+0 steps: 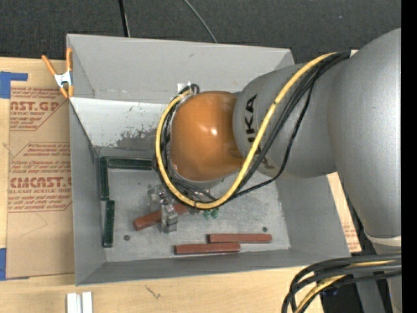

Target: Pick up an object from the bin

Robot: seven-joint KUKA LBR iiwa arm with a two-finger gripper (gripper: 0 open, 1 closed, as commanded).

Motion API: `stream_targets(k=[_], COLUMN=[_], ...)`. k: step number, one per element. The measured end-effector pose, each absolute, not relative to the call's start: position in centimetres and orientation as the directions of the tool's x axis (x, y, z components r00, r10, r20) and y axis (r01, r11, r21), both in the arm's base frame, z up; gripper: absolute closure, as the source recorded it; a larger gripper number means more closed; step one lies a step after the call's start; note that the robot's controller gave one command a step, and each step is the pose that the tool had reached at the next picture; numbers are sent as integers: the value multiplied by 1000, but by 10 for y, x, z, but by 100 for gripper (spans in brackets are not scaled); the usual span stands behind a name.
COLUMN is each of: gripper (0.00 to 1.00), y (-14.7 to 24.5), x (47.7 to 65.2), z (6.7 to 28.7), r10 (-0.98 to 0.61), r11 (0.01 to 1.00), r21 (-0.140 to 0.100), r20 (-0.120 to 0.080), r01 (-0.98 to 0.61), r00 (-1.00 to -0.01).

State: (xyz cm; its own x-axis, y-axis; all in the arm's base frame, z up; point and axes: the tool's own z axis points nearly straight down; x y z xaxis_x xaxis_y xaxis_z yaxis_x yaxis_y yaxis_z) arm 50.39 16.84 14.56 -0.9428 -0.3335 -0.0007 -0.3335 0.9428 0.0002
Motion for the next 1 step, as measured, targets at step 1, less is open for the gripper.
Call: stream_targets(k=[1], gripper=[100], y=[168], x=[504], z=[157], r10=[-333], r11=[943], r21=[0], r20=[-2], r01=[-333], r00=[-943])
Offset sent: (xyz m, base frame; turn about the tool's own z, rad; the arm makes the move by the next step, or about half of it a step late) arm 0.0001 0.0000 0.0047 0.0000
